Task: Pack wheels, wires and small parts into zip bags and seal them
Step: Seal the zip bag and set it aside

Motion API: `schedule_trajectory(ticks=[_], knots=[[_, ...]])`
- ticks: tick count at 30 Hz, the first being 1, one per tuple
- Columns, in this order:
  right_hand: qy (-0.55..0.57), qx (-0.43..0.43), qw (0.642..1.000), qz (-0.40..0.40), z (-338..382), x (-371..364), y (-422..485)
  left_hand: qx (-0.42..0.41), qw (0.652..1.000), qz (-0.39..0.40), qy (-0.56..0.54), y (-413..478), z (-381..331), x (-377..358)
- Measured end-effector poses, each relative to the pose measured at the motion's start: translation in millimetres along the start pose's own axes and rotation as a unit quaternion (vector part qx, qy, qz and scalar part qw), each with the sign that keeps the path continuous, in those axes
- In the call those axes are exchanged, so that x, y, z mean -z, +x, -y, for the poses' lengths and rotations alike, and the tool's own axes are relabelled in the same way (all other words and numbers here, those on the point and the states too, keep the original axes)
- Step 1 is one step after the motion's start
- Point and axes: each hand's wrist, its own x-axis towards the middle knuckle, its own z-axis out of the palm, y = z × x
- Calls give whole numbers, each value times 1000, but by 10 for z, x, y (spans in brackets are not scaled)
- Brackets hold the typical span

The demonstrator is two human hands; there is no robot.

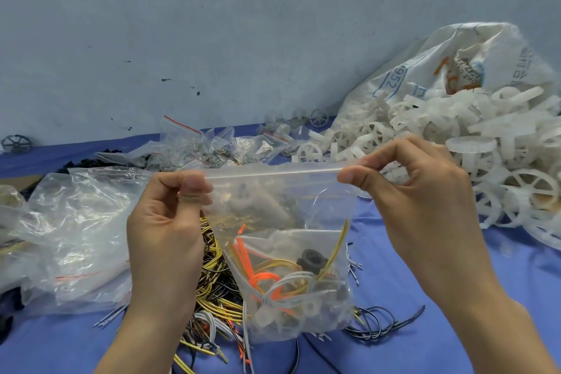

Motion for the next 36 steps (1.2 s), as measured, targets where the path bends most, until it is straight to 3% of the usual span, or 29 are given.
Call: schedule_trajectory(ticks=[4,7,10,13,16,19,26,36], knots=[[103,-61,992,38,44,-85,-21,33,999,1,-31,24,-7,26],[249,-107,959,79,51,-163,-33,65,997,42,-29,44,-51,47],[314,-133,936,86,43,-206,-40,44,995,83,28,142,-161,125],[339,-138,927,83,71,-230,-49,-74,976,117,167,239,-390,163],[360,-126,921,82,108,-273,-65,-184,917,196,295,128,-563,26],[380,-104,916,79,137,-311,-84,-219,876,259,342,-21,-618,-145],[421,-64,900,97,179,-311,-114,-259,867,257,340,-111,-701,-309],[422,-70,904,8,41,-308,-134,-304,841,251,372,-275,-713,-294]])
